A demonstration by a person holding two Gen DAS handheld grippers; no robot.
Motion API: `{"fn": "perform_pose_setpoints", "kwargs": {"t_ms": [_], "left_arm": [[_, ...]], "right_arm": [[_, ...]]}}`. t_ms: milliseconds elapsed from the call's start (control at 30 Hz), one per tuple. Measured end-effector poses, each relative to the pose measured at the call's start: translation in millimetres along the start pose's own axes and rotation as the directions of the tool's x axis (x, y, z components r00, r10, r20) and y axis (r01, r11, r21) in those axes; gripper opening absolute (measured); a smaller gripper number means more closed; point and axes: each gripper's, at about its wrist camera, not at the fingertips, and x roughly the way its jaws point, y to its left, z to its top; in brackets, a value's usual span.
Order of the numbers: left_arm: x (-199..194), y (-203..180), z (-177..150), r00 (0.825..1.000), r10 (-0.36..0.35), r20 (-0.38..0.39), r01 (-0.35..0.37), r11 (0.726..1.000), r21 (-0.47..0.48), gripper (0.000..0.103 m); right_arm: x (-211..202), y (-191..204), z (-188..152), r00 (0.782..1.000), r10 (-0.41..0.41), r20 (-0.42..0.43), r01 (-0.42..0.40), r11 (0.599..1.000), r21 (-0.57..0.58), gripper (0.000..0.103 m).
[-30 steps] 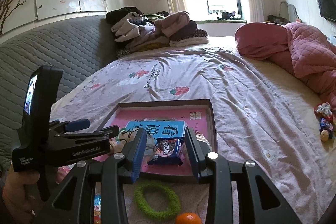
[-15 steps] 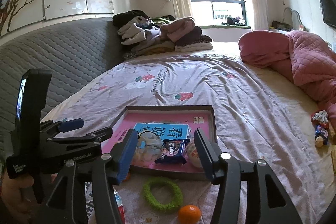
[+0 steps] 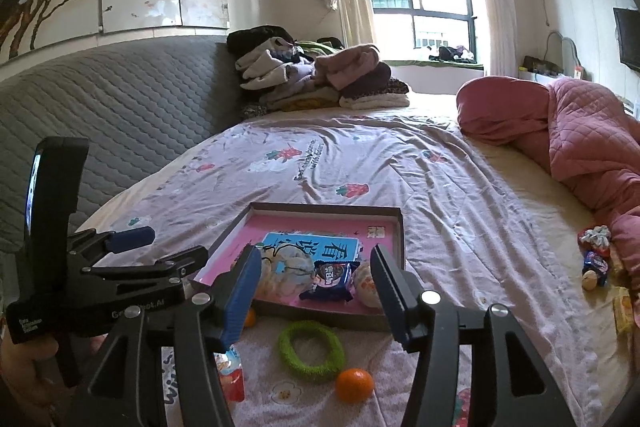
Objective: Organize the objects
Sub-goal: 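Withdraw both open tools up and back from the tray, then move the left tool to the Kinder egg while the right tool approaches an orange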
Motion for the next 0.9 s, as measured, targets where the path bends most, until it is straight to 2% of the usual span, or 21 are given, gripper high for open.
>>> {"fn": "perform_pose_setpoints", "kwargs": {"t_ms": [167,433,900], "left_arm": [[-12,-3,-18,1.000,0.004,0.015,-0.004,1.000,-0.003,0.076],[-17,-7,-39,1.000,-0.012,-0.004,0.012,1.000,-0.008,0.076],[-17,-2,-65,1.000,-0.013,-0.026,0.012,1.000,-0.019,0.076]], "right_arm": [[-7,0,-9,1.000,0.006,-0.007,-0.006,1.000,-0.008,0.057],[-7,-2,-27,0.999,0.006,-0.032,-0.006,1.000,-0.008,0.058],[-4,-4,-58,0.997,-0.020,-0.068,0.018,0.999,-0.037,0.068]]}}
